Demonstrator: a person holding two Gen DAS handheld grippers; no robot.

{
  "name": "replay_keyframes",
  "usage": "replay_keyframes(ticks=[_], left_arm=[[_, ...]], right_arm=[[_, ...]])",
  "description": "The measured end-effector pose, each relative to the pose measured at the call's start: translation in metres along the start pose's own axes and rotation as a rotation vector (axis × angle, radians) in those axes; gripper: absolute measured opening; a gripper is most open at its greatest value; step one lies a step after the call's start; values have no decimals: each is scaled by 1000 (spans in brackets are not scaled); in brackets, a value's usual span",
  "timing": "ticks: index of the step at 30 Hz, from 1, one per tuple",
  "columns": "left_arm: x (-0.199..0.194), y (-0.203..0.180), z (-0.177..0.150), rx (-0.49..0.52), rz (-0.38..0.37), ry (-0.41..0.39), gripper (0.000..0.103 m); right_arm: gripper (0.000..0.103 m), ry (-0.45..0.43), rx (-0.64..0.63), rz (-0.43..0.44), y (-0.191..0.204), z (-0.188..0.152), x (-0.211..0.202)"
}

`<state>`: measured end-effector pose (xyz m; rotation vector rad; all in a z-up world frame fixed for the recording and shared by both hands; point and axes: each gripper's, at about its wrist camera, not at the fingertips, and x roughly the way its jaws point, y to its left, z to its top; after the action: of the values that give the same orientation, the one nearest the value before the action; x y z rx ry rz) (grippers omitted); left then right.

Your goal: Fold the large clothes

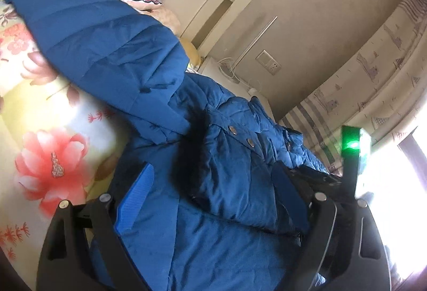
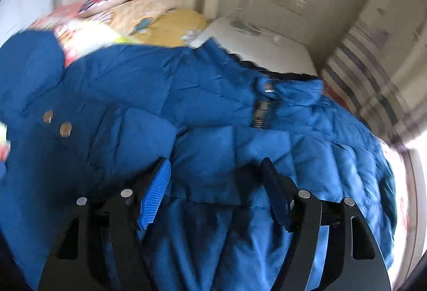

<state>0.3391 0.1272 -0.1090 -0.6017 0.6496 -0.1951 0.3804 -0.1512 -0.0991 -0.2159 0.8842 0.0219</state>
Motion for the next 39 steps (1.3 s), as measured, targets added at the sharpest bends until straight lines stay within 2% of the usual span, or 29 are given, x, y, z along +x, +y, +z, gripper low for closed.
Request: replay_keyframes(ticks=[2, 4, 5, 7, 9, 11, 13, 16, 18, 21, 24, 25, 26, 27, 29, 33, 35, 39], left_arm=[[1, 0, 0, 2, 0, 2, 89], [1, -1, 0, 7, 1, 5, 89], [0, -2, -1, 10, 0, 4, 89], [-2, -2, -2, 11, -4, 2, 89], [-1, 0, -1, 2, -10, 3, 89], [-2, 4, 0, -16, -17, 2, 89], [-1, 6, 1, -27, -18, 5, 89], [0, 5, 1, -25, -15, 5, 89], [1, 4, 1, -20, -11, 7, 89], [1, 5, 2, -25, -9, 5, 89], [0, 6, 3, -37, -5, -1, 89], [-1, 6, 2, -38, -4, -4, 89], [-3, 7, 2, -41, -1, -10, 89], [-5, 8, 2, -46, 1, -13, 89], [-15, 12, 5, -70, 0, -42, 89], [-46, 43, 24, -217, 4, -113, 89], [-62, 72, 46, -312, 19, -161, 89], [-80, 139, 98, -433, 120, -221, 89]], right_arm=[[68, -123, 37, -2, 3, 2, -27], [69, -168, 4, 45, 14, 5, -33], [71, -137, -38, 76, 22, 7, -24], [73, 7, -109, 72, 37, 3, 6], [75, 2, -85, 72, 37, -2, 9], [75, 5, -27, 103, 28, -4, -6], [75, -97, -3, 109, 18, -15, -46], [75, -157, 20, 51, -14, -43, -80], [76, -165, 59, -36, -45, -64, -88], [79, -138, 161, -181, -103, -99, -93], [88, -56, 254, -223, -148, -132, -78], [88, 22, 273, -179, -161, -143, -60], [89, 54, 322, -98, -172, -148, -52], [90, 27, 424, -17, -192, -153, -53], [90, 20, 483, 22, -204, -155, -49], [90, 23, 462, 1, -203, -151, -46], [90, 20, 468, 9, -206, -150, -44], [90, 17, 470, 9, -198, -158, -54]])
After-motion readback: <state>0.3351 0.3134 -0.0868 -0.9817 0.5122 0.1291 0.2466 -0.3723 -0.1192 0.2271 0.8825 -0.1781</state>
